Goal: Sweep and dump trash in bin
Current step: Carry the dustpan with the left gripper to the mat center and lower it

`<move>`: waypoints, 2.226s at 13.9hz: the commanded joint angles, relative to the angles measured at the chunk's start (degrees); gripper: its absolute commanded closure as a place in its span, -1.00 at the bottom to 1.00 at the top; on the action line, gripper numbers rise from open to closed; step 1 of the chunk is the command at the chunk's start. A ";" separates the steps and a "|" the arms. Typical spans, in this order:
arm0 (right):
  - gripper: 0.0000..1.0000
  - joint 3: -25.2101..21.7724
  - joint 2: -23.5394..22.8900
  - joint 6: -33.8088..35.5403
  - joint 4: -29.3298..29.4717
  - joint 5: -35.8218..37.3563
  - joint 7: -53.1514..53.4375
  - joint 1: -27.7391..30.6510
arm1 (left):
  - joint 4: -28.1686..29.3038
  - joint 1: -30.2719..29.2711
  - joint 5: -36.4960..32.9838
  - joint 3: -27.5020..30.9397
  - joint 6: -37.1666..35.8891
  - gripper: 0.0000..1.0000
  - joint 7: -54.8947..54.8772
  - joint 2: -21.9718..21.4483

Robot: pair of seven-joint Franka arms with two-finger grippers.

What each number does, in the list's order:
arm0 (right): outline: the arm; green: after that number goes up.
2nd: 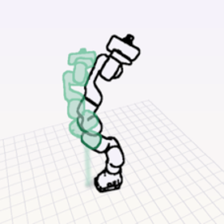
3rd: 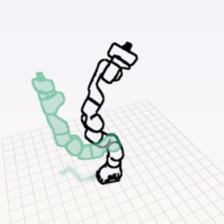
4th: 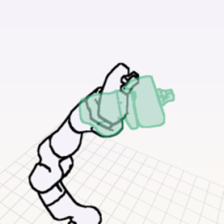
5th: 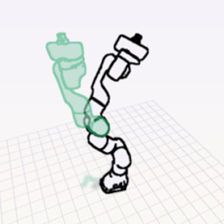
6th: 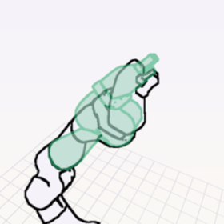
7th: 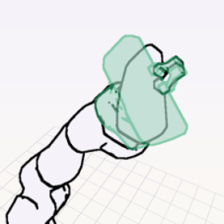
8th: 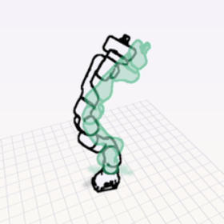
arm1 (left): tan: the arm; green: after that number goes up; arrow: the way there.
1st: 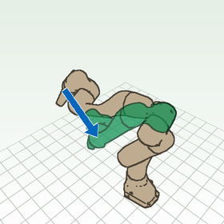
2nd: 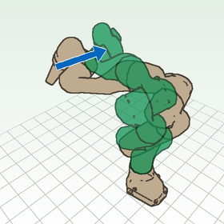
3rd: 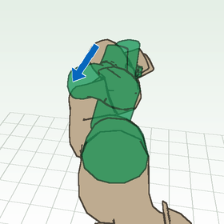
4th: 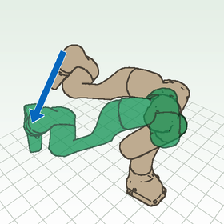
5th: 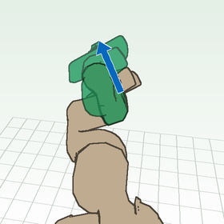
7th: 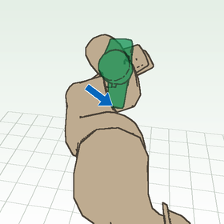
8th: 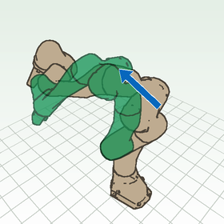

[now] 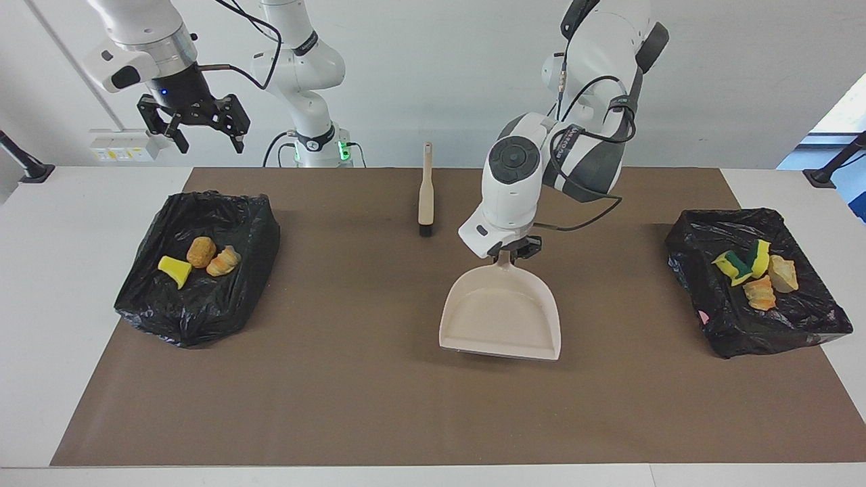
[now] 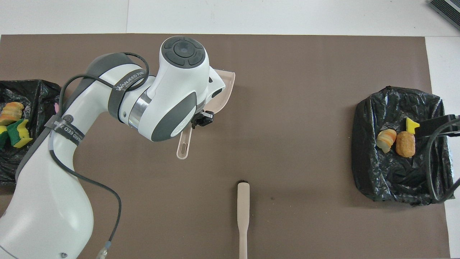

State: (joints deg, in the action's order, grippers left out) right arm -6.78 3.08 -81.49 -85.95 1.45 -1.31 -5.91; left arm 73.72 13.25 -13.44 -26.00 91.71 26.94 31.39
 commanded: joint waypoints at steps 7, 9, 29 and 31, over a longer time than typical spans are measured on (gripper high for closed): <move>-1.00 -0.34 0.88 -0.69 -1.06 -0.92 -0.97 0.11 | -13.68 6.43 0.78 -0.45 -1.01 1.00 7.67 13.25; -1.00 -0.34 0.88 -0.78 -1.15 -0.92 -0.97 0.11 | -13.87 6.70 0.78 -2.20 -0.83 1.00 8.48 13.87; -1.00 -0.25 0.88 -0.69 -1.15 -0.92 -0.97 0.11 | -9.04 7.58 4.12 -4.23 5.85 1.00 13.14 14.66; -1.00 -0.33 0.88 -0.69 -1.15 -0.92 -0.97 0.11 | -7.90 7.49 4.12 -4.23 5.85 1.00 13.14 14.31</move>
State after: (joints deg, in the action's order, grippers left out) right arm -6.78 3.08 -81.49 -85.95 1.45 -1.31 -5.90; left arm 63.89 20.77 -10.26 -30.55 96.20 39.09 46.61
